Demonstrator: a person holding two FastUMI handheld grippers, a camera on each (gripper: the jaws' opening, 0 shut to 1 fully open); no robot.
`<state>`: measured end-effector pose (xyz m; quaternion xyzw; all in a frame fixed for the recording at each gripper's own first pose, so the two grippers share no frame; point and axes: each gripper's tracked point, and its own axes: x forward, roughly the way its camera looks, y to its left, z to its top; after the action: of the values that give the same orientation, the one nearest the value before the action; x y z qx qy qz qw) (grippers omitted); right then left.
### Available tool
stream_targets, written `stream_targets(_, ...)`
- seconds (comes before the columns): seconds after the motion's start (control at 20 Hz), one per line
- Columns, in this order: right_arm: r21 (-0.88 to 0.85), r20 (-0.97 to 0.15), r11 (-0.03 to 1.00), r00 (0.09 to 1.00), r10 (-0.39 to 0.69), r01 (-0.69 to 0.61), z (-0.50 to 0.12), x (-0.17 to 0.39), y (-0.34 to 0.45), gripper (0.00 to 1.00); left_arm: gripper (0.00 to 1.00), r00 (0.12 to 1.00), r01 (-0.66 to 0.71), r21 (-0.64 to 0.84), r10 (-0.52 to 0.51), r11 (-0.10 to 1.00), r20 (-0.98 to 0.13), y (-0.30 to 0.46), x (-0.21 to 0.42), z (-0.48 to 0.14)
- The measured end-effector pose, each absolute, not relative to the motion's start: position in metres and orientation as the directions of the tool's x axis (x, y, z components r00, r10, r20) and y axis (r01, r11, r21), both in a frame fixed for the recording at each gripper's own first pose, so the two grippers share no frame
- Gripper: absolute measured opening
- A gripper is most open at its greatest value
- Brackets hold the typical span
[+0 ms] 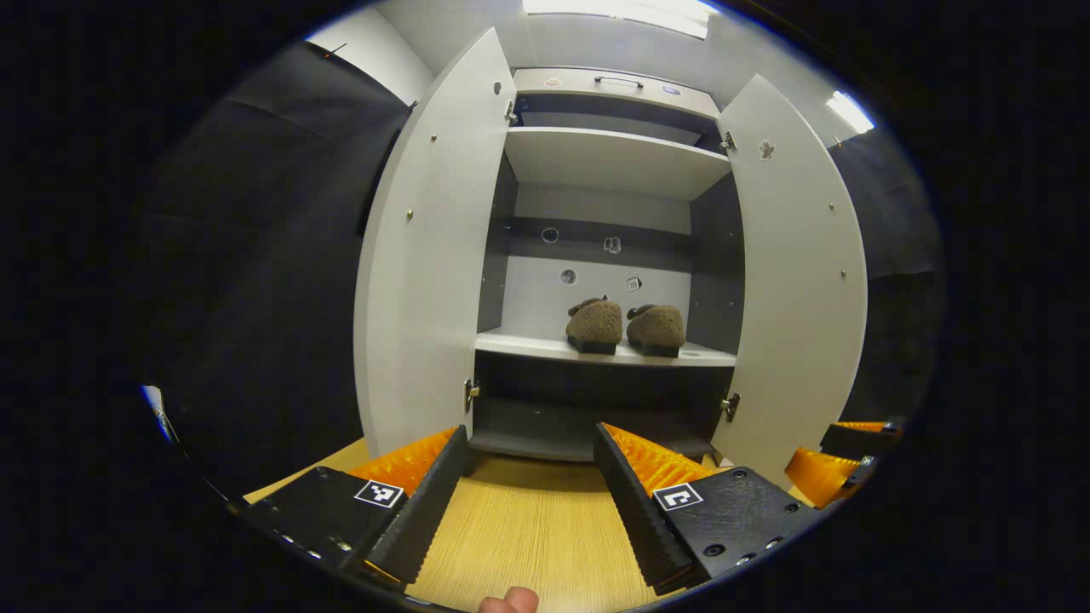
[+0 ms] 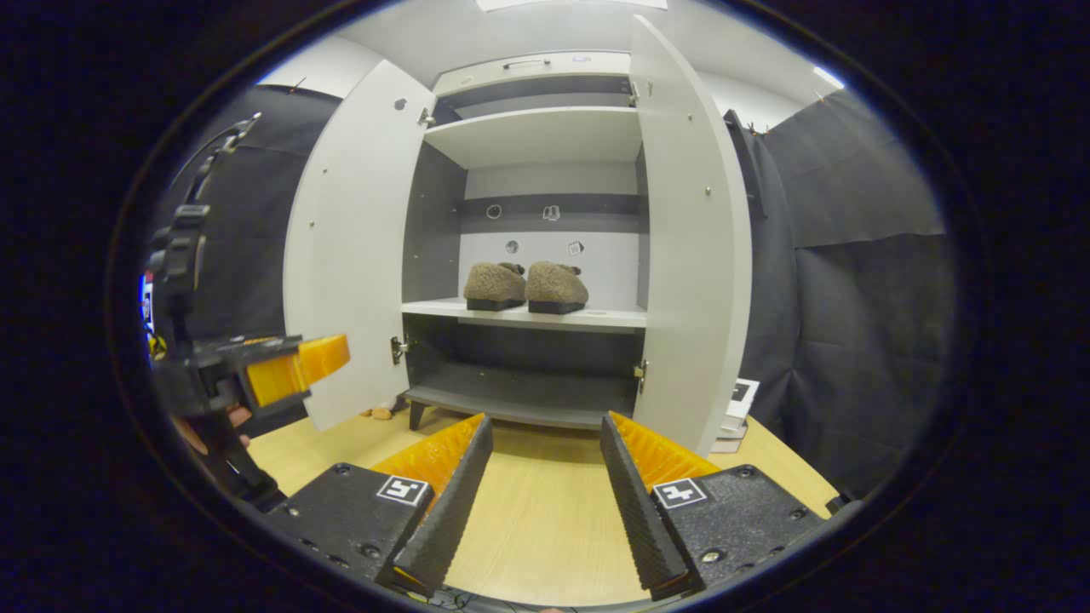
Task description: Grab one shoe with the right hand and put it into the shoe cabinet, grab the other shoe with the left hand and put it into the shoe cabinet; then close the right door with the right hand and the left door with the left hand.
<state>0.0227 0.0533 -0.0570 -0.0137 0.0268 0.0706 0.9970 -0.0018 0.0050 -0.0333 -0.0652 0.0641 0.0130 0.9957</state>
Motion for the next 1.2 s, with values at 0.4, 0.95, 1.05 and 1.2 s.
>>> stream_targets(0.4,0.016,0.016,1.0,1.0,-0.026,0.025,0.013,-0.002,-0.032,0.85,0.91,0.989,-0.014,-0.104,-0.001,0.994,-0.149,-0.014,-0.019,-0.052)
stream_targets(0.95,0.028,0.125,0.984,0.976,-0.178,0.176,0.152,0.058,-0.15,0.88,0.91,0.991,0.03,-0.069,-0.039,0.997,-0.127,-0.031,-0.02,-0.042)
stream_targets(1.05,0.004,0.131,0.981,0.972,-0.194,0.196,0.161,0.074,-0.16,0.89,0.91,0.992,0.031,-0.053,-0.037,0.998,-0.124,-0.031,-0.023,-0.04)
stream_targets(1.2,-0.041,0.149,0.981,0.972,-0.182,0.19,0.173,0.093,-0.157,0.88,0.91,0.99,0.029,-0.042,-0.035,0.999,-0.133,-0.031,-0.024,-0.041)
